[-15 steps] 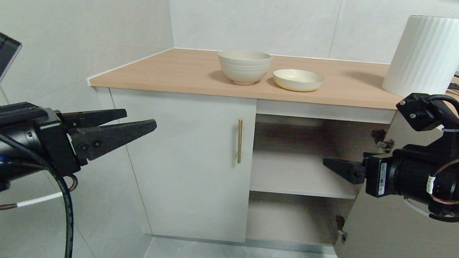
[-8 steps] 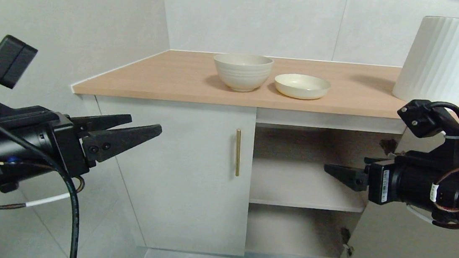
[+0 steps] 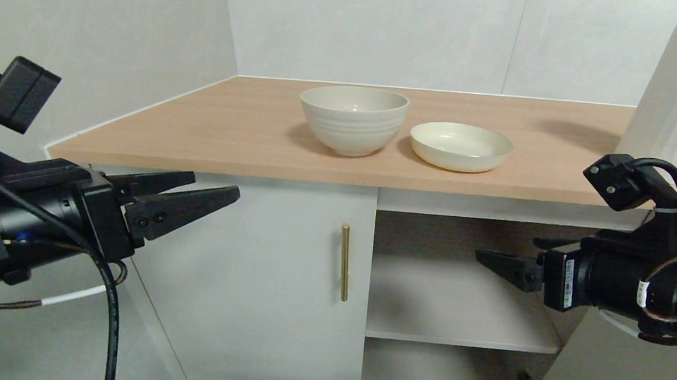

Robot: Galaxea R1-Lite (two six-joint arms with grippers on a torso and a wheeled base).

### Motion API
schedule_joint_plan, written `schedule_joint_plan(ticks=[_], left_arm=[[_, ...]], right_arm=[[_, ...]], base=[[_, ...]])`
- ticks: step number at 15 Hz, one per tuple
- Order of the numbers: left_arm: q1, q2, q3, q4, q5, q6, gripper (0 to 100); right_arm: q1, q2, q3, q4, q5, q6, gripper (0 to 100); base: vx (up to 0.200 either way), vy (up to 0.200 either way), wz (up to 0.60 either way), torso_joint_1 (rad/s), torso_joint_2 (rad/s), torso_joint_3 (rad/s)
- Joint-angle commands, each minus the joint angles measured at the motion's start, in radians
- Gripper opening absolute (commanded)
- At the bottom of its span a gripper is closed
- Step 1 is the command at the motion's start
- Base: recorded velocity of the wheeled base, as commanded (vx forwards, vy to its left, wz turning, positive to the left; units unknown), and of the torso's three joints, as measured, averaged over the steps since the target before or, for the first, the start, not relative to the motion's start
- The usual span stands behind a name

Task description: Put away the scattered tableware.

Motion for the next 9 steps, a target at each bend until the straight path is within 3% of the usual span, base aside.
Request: schedule_joint_plan(ticks=[1, 6, 9], left_arm=[[-0.007, -0.002, 0.001, -0.001, 0.001, -0.001, 100], [-0.03, 0.003, 0.006, 0.009, 0.001, -0.001, 100], [-0.03, 0.018, 0.006, 0.011, -0.001, -0.001, 100]], right_arm=[[0.001, -0.004, 0.001, -0.001, 0.0, 0.0, 100], [0.001, 0.002, 0.004, -0.001, 0.0, 0.0, 100], [0.0, 0.008, 0.002, -0.001, 0.0, 0.0, 100]], base=[[0.0, 0.0, 0.0, 0.0, 0.0, 0.0], [0.0, 0.0, 0.0, 0.0, 0.0, 0.0], [0.0, 0.0, 0.0, 0.043, -0.24, -0.181]])
